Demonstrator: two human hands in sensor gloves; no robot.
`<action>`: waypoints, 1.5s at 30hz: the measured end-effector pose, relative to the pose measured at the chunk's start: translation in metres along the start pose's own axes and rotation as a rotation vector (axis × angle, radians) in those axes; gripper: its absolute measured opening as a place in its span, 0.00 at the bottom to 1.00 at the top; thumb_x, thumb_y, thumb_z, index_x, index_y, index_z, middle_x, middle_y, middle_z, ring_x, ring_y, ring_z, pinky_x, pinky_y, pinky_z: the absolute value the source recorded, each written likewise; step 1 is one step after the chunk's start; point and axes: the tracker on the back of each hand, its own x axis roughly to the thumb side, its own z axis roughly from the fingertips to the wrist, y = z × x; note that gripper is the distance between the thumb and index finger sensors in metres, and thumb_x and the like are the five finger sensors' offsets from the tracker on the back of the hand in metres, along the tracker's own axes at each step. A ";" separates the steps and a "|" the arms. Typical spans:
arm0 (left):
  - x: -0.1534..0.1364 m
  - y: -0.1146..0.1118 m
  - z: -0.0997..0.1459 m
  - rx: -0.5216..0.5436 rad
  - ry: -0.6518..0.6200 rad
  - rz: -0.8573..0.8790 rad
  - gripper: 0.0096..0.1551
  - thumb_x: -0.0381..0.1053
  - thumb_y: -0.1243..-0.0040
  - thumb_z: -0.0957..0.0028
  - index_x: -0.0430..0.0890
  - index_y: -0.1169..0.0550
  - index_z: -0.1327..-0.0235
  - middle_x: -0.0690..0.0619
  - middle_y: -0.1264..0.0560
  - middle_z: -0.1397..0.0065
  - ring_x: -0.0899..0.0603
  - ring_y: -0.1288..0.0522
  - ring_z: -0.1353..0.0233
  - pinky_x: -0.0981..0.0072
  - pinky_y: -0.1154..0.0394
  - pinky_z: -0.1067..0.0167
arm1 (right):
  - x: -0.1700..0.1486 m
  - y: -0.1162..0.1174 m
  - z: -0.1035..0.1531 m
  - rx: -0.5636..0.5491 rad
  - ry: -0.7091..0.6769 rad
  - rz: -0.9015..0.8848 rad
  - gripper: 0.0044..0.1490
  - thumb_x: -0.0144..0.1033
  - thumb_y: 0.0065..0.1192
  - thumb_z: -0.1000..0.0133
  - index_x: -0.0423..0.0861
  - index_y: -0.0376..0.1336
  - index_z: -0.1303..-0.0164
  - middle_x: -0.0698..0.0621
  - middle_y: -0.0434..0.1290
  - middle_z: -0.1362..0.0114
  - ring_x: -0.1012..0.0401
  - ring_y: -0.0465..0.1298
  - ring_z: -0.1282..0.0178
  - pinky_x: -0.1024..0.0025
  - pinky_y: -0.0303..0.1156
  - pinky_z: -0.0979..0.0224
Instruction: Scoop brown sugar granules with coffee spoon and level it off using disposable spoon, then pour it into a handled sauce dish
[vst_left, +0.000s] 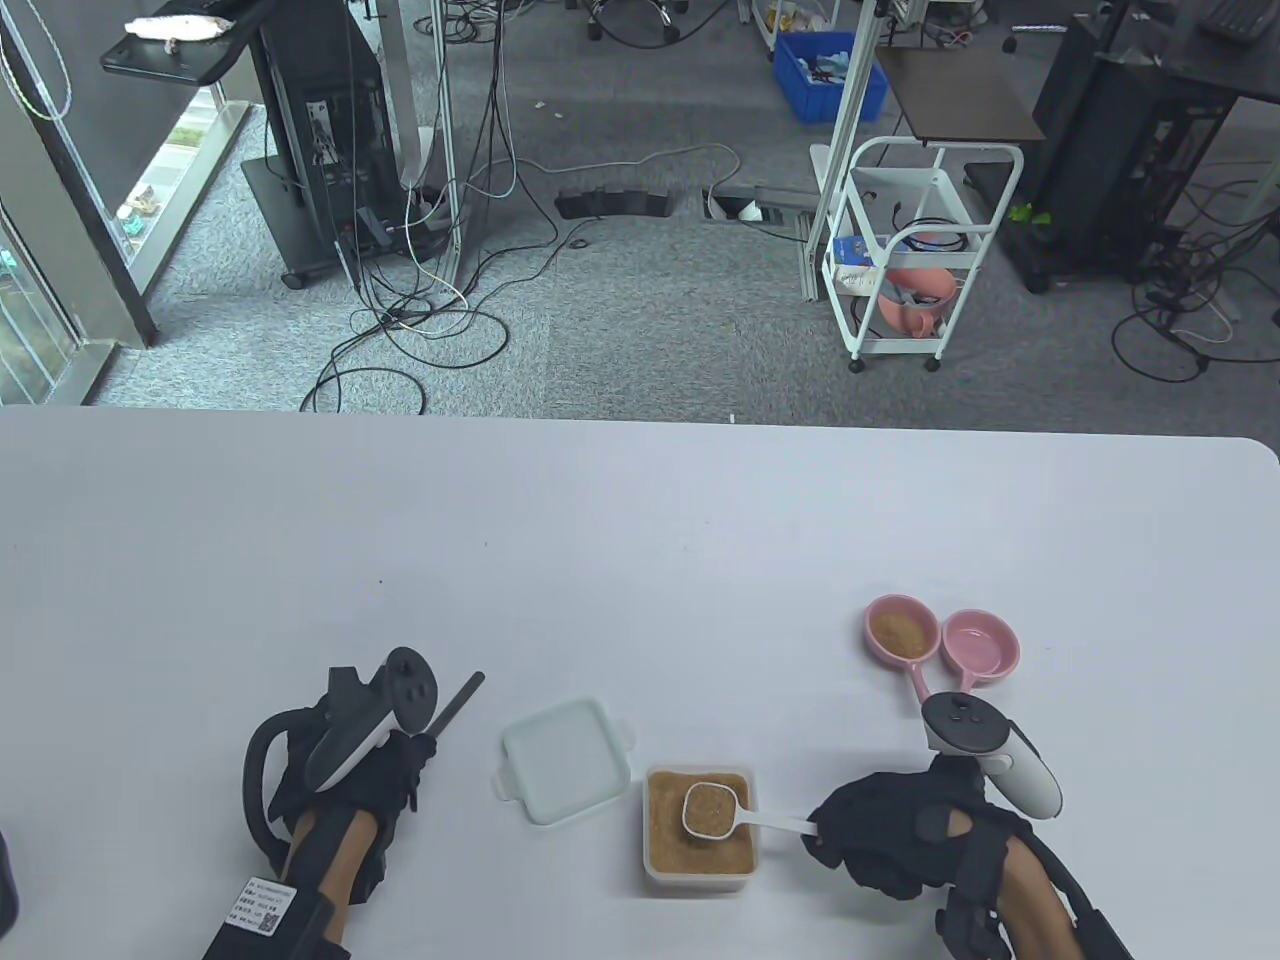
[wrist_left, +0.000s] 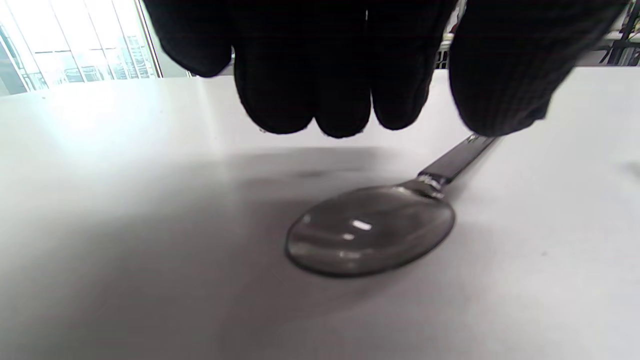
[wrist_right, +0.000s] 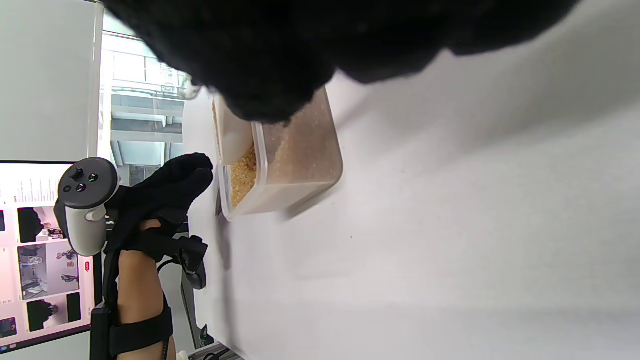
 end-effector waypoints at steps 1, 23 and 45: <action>0.000 0.002 0.002 0.010 -0.008 0.008 0.37 0.72 0.36 0.56 0.64 0.25 0.31 0.62 0.26 0.27 0.45 0.24 0.25 0.46 0.34 0.23 | 0.000 0.000 0.000 0.000 -0.001 -0.001 0.27 0.46 0.64 0.44 0.41 0.76 0.45 0.55 0.83 0.67 0.59 0.80 0.81 0.54 0.77 0.57; 0.105 0.000 0.079 -0.009 -0.800 0.335 0.69 0.87 0.47 0.68 0.57 0.52 0.16 0.55 0.55 0.10 0.38 0.51 0.09 0.44 0.53 0.17 | 0.002 -0.013 0.011 -0.073 -0.068 -0.062 0.27 0.46 0.64 0.45 0.41 0.76 0.45 0.55 0.83 0.68 0.59 0.79 0.82 0.54 0.77 0.58; 0.112 -0.010 0.076 -0.074 -0.806 0.255 0.71 0.87 0.46 0.68 0.55 0.54 0.16 0.53 0.56 0.11 0.37 0.52 0.09 0.44 0.52 0.18 | -0.040 -0.076 0.066 -0.779 -0.042 -0.440 0.27 0.47 0.64 0.44 0.42 0.75 0.44 0.56 0.83 0.67 0.60 0.79 0.82 0.55 0.77 0.57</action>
